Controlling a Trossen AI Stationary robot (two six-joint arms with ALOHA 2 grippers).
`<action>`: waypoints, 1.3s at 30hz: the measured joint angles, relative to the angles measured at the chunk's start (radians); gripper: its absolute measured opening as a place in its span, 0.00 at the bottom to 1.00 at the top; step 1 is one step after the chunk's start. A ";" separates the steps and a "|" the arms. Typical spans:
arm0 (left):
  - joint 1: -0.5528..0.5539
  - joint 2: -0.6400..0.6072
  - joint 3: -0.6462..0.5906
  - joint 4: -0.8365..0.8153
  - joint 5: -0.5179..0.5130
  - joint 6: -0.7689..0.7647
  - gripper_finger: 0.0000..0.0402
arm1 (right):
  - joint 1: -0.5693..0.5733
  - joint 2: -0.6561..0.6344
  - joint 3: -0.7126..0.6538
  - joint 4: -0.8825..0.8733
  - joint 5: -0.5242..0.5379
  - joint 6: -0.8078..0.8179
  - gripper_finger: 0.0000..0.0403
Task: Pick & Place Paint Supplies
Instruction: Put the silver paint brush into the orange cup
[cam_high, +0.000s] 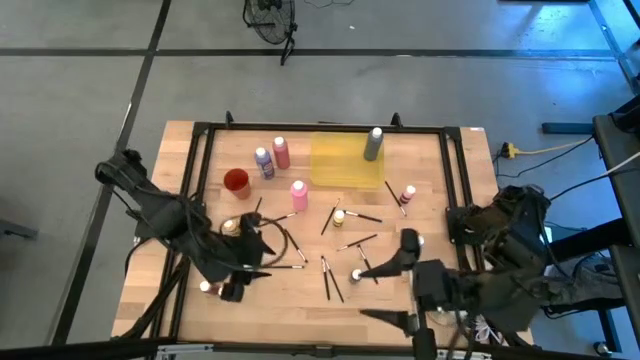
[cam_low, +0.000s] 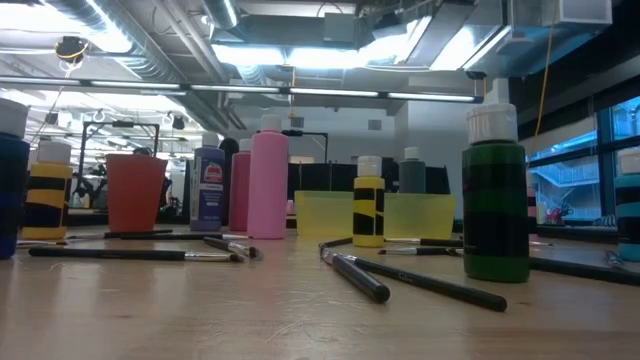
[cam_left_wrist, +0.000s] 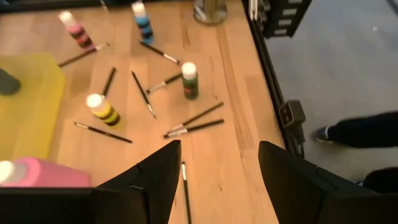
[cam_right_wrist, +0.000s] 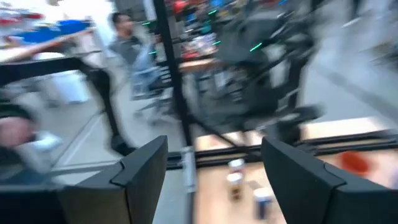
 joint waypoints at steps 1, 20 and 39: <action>0.003 0.011 0.000 0.000 0.000 -0.010 0.53 | 0.011 0.000 0.000 -0.001 0.048 -0.023 0.65; 0.211 0.271 0.000 -0.056 0.194 -0.017 0.53 | 0.112 0.000 0.000 -0.011 0.239 -0.230 0.65; 0.194 0.531 0.000 -0.040 0.225 -0.208 0.53 | 0.209 0.000 0.000 -0.216 0.067 -0.125 0.65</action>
